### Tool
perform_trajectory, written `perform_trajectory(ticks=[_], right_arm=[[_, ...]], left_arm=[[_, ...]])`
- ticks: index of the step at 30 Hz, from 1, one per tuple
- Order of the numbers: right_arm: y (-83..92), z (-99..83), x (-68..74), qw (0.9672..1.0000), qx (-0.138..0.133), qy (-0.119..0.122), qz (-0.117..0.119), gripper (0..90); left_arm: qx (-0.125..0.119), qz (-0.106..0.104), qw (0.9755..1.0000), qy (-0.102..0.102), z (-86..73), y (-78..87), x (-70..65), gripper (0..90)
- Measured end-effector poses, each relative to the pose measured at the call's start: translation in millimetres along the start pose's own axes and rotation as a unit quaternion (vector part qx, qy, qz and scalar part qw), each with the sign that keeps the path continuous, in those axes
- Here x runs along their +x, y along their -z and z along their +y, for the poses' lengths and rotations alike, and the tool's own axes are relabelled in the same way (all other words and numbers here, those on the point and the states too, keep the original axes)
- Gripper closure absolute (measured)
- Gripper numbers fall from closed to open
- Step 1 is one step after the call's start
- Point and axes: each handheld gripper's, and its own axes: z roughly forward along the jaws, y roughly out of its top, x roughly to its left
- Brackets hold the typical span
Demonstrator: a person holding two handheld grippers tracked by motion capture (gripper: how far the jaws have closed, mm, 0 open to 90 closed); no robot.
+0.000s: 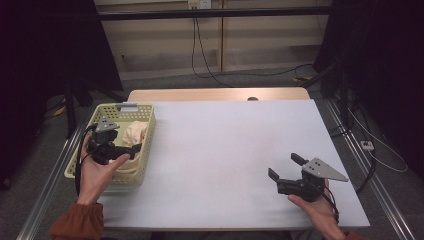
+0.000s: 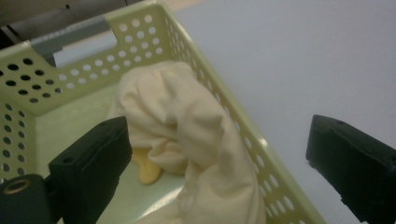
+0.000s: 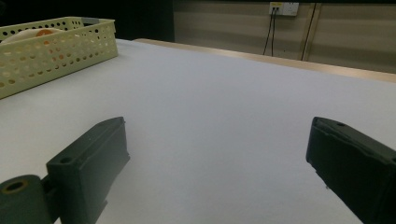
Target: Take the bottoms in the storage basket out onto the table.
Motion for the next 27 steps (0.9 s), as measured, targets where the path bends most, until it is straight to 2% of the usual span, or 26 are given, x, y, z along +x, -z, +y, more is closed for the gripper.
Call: perform_trajectory(ticks=[2, 4, 7, 9, 12, 15, 16, 18, 19, 21, 23, 25, 27], right_arm=[[0.1, 0.0, 0.0, 1.0, 0.0, 0.001, 0.0, 5.5], [-0.1, 0.1, 0.3, 1.0, 0.0, 0.001, 0.0, 5.5], [0.1, 0.1, 0.6, 1.0, 0.0, 0.002, 0.001, 5.5], [0.0, 0.1, 0.6, 1.0, 0.0, 0.001, 0.001, 5.4], [-0.1, 0.1, 0.6, 1.0, 0.0, 0.001, 0.001, 5.4], [-0.3, 0.1, 0.6, 1.0, 0.0, 0.001, 0.001, 5.4], [-0.5, 0.1, 0.7, 1.0, 0.001, 0.001, 0.0, 5.4], [-0.8, 0.1, 0.7, 1.0, 0.001, 0.001, -0.001, 5.4], [-1.0, 0.0, 0.6, 1.0, 0.002, 0.001, 0.0, 5.4], [-1.0, 0.0, 1.0, 1.0, 0.002, 0.002, 0.001, 5.4], [-0.9, 0.0, 1.3, 1.0, 0.002, 0.001, 0.002, 5.4], [-1.5, -0.2, 1.2, 1.0, 0.002, 0.002, 0.004, 5.4], [-2.4, -0.1, 1.4, 1.0, 0.004, 0.001, 0.004, 5.4]], left_arm=[[0.011, 0.006, 0.9999, -0.005, -2.3, -3.6, -0.3, 8.9], [0.019, 0.004, 0.9998, 0.003, -3.8, -6.9, 2.8, 9.1], [0.033, 0.012, 0.9993, 0.009, -5.8, -11.2, 7.8, 6.9], [0.05, 0.005, 0.9986, 0.016, -7.0, -14.5, 11.5, 7.0], [0.069, 0.006, 0.9975, 0.012, -9.0, -20.9, 14.5, 7.1], [0.099, 0.004, 0.995, 0.008, -8.9, -30.1, 17.4, 7.2], [0.105, 0.007, 0.9944, 0.015, -8.7, -33.0, 17.6, 7.1], [0.109, 0.008, 0.994, 0.011, -8.2, -38.4, 19.5, 6.8], [0.117, 0.008, 0.993, 0.015, -8.1, -41.3, 20.7, 6.6], [0.142, -0.002, 0.9896, 0.025, -6.7, -46.2, 25.0, 5.4], [0.151, 0.002, 0.9878, 0.038, -5.3, -48.0, 25.7, 5.5], [0.162, 0.006, 0.9865, 0.022, -1.7, -49.3, 24.1, 6.8], [0.174, 0.024, 0.9843, 0.009, 1.0, -54.3, 24.2, 9.2]])
